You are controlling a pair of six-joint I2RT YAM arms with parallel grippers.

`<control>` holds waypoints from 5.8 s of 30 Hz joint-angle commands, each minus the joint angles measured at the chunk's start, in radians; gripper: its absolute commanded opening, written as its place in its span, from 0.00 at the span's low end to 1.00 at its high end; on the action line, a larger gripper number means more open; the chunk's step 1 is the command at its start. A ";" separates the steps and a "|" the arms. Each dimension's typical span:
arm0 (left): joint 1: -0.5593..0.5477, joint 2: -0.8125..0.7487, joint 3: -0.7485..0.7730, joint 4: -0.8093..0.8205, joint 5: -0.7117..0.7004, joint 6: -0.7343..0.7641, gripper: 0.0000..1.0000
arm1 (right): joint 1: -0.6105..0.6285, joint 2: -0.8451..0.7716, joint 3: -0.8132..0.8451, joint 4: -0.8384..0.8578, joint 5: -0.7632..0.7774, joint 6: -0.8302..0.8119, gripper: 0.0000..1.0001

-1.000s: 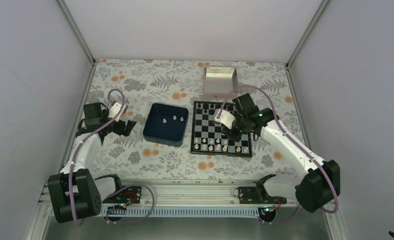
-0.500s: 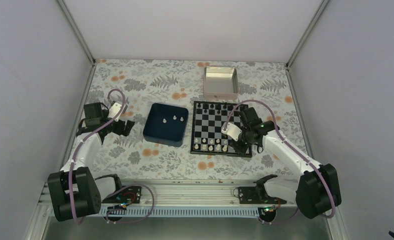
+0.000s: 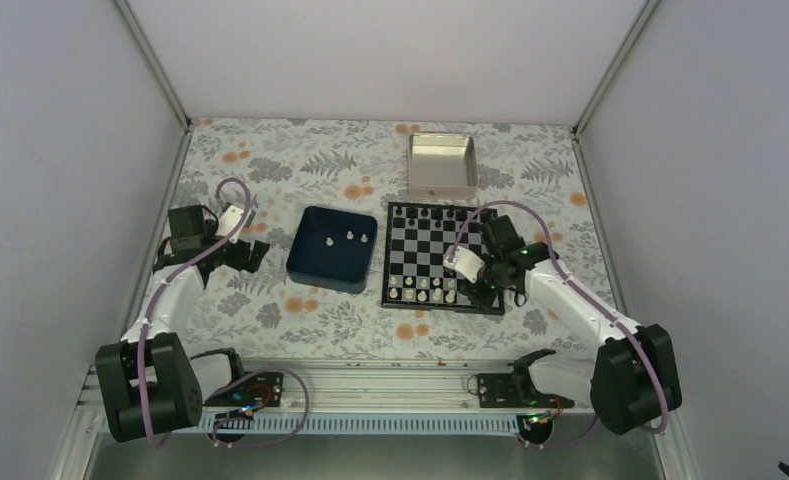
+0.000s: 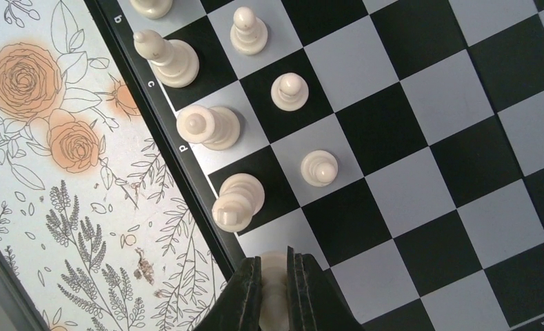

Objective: Set up the chess pieces on the board
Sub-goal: Place the chess piece on the chessboard, then pick up the chess piece from the storage box.

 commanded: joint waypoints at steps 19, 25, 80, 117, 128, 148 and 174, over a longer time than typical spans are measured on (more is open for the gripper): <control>0.005 0.009 -0.009 0.016 0.014 -0.004 1.00 | -0.025 0.107 -0.006 0.014 -0.058 -0.029 0.04; 0.005 0.010 -0.010 0.018 0.016 -0.003 1.00 | -0.032 0.119 -0.009 0.021 -0.049 -0.020 0.04; 0.004 0.001 -0.011 0.004 0.044 0.008 1.00 | -0.051 0.101 -0.002 0.052 0.033 0.010 0.49; 0.020 -0.041 -0.018 -0.006 0.083 0.012 1.00 | 0.462 1.172 1.494 -0.180 0.055 -0.035 0.52; 0.035 -0.046 -0.017 -0.017 0.113 0.022 1.00 | 0.482 1.316 1.546 -0.158 0.116 -0.021 0.57; 0.059 -0.050 -0.019 -0.016 0.127 0.023 1.00 | 0.482 1.357 1.541 -0.178 0.085 -0.016 0.35; 0.073 -0.058 -0.016 -0.024 0.149 0.030 1.00 | 0.456 1.022 1.314 -0.208 0.038 0.012 0.04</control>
